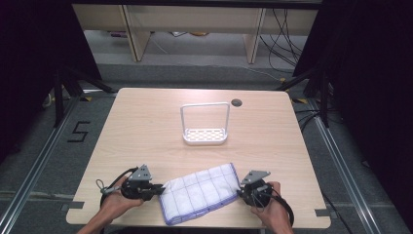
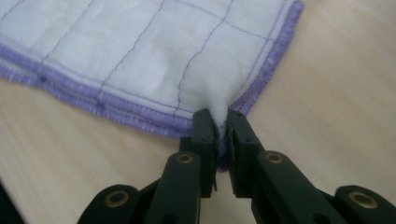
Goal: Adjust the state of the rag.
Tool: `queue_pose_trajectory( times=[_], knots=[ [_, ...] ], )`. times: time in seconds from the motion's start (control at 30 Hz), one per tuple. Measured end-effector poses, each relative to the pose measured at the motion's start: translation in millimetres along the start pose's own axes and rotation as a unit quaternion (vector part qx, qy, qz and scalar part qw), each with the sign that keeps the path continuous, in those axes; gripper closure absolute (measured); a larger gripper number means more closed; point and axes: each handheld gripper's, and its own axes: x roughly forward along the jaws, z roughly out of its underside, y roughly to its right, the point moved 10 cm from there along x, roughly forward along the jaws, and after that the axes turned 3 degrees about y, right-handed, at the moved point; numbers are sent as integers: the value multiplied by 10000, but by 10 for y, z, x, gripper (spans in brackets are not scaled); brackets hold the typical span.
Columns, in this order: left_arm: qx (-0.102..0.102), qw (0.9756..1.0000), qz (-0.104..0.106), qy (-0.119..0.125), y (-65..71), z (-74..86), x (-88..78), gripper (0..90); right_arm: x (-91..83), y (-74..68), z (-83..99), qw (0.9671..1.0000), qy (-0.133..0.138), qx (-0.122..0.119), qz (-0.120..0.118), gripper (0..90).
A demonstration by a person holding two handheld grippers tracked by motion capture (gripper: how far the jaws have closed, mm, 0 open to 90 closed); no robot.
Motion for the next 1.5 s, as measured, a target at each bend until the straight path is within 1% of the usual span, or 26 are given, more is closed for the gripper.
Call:
queue_pose_trajectory(
  times=[0.03,0.1,0.17,0.2,0.23,0.27,0.3,0.37,0.6,0.63,0.67,0.73,0.8,0.83,0.87,0.9,0.93,0.97,1.07,1.1,1.13,1.23,1.3,1.33,1.47,1.5],
  knots=[
    [0,10000,0,0,0,0,0,827,0,0,0,10000,0,0,0,838],
    [-53,9998,167,62,189,65,-70,827,62,134,-184,10000,-1,-90,16,839],
    [23,9998,172,119,227,69,-81,827,90,173,-247,9999,10,-92,40,840],
    [10,9995,269,193,382,84,-111,827,143,219,-362,10000,18,-17,-30,840],
    [10,9995,269,193,382,84,-111,827,191,243,-423,9999,112,-2,-24,840],
    [58,9989,369,281,489,63,-148,827,209,268,-456,10000,36,-27,-25,841],
    [-15,9987,394,324,548,56,-157,827,238,288,-497,10000,43,-72,-48,841],
    [35,9983,474,338,628,59,-158,827,275,291,-581,9999,50,47,-137,842],
    [37,9970,658,408,807,33,-115,828,406,311,-828,9997,31,-114,-202,843],
    [34,9963,759,413,878,22,-90,827,465,332,-915,9996,21,-193,-195,843],
    [86,9963,787,324,884,37,-83,826,492,336,-948,9995,-4,-232,-204,843],
    [-1,9959,811,406,926,23,-52,823,529,347,-981,9994,19,-276,-201,843],
    [-48,9957,831,399,976,34,-3,811,630,348,-1005,9990,-205,-324,-225,838],
    [20,9959,871,263,1008,69,25,811,630,348,-1005,9990,-205,-324,-225,838],
    [45,9959,879,201,1012,84,28,789,678,374,-1021,9988,-224,-385,-198,826],
    [-77,9956,889,276,1047,71,43,725,696,391,-1014,9987,-314,-350,-190,766],
    [61,9958,894,180,1031,86,36,725,696,391,-1014,9987,-314,-350,-190,766],
    [-98,9958,870,253,1032,62,6,623,683,463,-1008,9992,-313,-225,-76,693],
    [-114,9955,881,317,1001,24,-38,567,617,560,-1001,9997,-205,-69,62,618],
    [-91,9963,799,315,955,4,-71,505,520,581,-944,9990,-259,352,72,585],
    [-161,9963,752,387,916,-33,-89,505,520,581,-944,9990,-259,352,72,585],
    [-238,9969,552,499,730,-129,-112,465,389,687,-953,9989,62,444,159,530],
    [-378,9972,328,558,527,-214,-73,441,302,685,-989,9969,309,698,174,501],
    [-378,9972,328,558,527,-214,-73,438,302,685,-989,9969,309,698,174,501],
    [-569,9964,33,621,170,-411,50,432,295,646,-1052,9950,513,836,175,465],
    [-569,9964,33,621,170,-411,50,426,290,637,-1038,9958,405,808,171,457]
  ],
)
